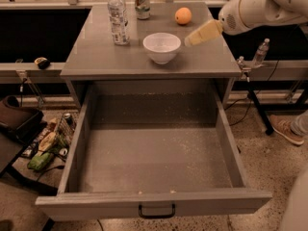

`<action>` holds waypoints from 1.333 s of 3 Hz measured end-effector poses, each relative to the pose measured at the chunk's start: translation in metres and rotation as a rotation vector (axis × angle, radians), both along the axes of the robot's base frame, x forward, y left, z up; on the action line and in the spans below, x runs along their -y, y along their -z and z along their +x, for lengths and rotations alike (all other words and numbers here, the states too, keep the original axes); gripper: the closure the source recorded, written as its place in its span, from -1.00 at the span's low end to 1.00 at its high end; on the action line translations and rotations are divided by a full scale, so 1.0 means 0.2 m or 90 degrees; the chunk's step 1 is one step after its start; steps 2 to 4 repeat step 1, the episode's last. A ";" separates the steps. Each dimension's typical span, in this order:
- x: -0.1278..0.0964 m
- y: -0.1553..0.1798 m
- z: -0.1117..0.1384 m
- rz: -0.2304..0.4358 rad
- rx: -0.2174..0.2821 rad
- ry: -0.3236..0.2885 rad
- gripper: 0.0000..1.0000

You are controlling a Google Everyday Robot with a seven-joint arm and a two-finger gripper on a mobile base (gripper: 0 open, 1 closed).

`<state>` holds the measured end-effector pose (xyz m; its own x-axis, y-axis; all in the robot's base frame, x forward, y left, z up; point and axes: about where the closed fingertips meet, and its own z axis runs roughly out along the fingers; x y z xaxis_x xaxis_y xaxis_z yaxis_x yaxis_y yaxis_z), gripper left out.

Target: Pick blue plastic bottle from top drawer and place on counter

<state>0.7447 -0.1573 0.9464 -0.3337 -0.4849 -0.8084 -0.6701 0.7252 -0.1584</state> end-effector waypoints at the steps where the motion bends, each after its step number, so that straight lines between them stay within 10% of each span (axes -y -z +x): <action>1: 0.30 -0.06 -0.41 -0.009 -0.024 0.054 -1.00; 4: 0.30 -0.06 -0.41 -0.009 -0.024 0.054 -1.00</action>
Offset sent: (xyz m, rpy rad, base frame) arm 0.0000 0.0000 0.0000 0.0000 0.0000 0.0000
